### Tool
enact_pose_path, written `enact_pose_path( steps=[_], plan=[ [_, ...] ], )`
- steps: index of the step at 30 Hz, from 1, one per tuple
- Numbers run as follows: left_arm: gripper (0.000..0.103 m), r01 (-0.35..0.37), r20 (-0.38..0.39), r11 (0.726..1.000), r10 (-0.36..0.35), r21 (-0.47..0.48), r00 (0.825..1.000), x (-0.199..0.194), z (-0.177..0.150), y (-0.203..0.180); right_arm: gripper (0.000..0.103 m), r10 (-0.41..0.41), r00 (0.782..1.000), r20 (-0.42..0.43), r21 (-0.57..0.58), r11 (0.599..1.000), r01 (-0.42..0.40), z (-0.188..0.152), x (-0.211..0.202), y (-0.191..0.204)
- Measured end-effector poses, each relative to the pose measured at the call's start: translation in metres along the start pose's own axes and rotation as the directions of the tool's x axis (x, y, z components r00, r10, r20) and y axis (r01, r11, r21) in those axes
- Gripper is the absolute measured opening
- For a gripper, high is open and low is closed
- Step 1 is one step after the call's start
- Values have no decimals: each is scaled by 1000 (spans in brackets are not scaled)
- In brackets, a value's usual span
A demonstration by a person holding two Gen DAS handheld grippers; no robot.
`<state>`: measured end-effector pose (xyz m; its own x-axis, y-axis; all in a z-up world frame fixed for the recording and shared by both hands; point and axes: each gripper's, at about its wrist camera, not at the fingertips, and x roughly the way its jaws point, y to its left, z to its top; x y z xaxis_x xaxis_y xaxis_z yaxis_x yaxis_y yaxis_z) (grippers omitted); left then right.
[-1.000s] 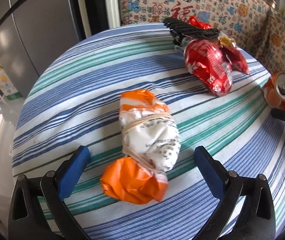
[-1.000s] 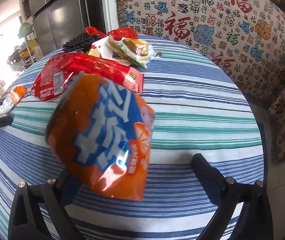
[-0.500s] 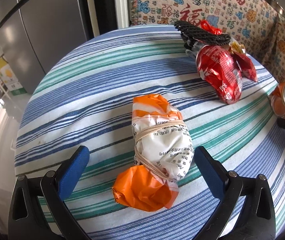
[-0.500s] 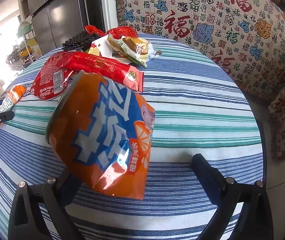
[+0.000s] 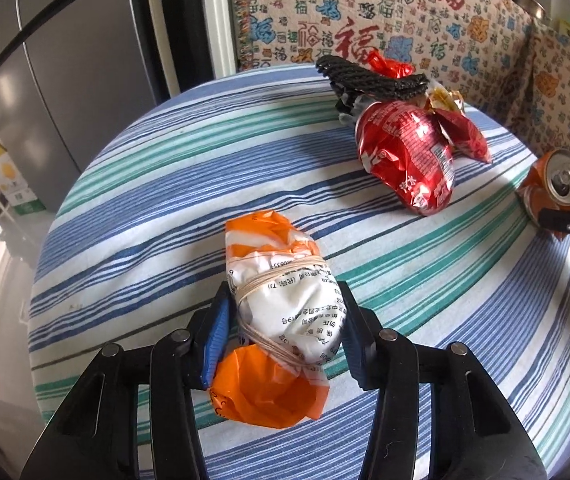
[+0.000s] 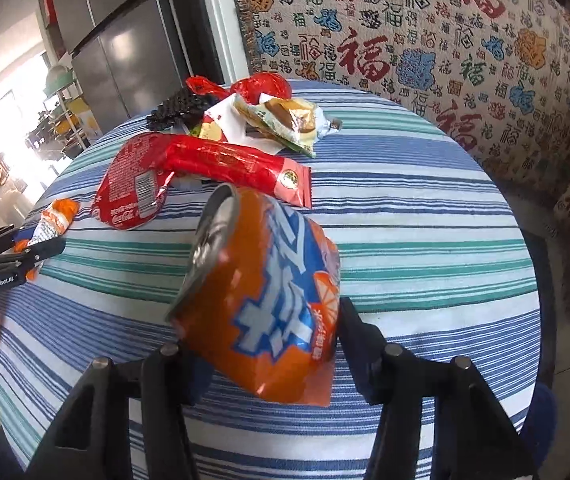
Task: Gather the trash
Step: 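Grasp the orange-white wrapped bundle with the left tool while the right tool grasps the orange can, then carry the bundle and orange can over the blue wastebasket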
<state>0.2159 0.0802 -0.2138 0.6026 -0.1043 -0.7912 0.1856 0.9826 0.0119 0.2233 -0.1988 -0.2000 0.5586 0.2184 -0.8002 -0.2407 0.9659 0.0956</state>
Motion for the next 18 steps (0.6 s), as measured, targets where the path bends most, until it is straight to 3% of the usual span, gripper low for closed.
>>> enact_pose_path(
  steps=[11,18],
  plan=[
    [49,114,82,993,-111,-32,990,-30,4,-4,55,-5,998,63,-3,1000,5,-10,-40,0],
    [49,132,108,990,-137,47,985,-41,5,-34,54,5,996,84,5,1000,-5,-17,-52,-10]
  ],
)
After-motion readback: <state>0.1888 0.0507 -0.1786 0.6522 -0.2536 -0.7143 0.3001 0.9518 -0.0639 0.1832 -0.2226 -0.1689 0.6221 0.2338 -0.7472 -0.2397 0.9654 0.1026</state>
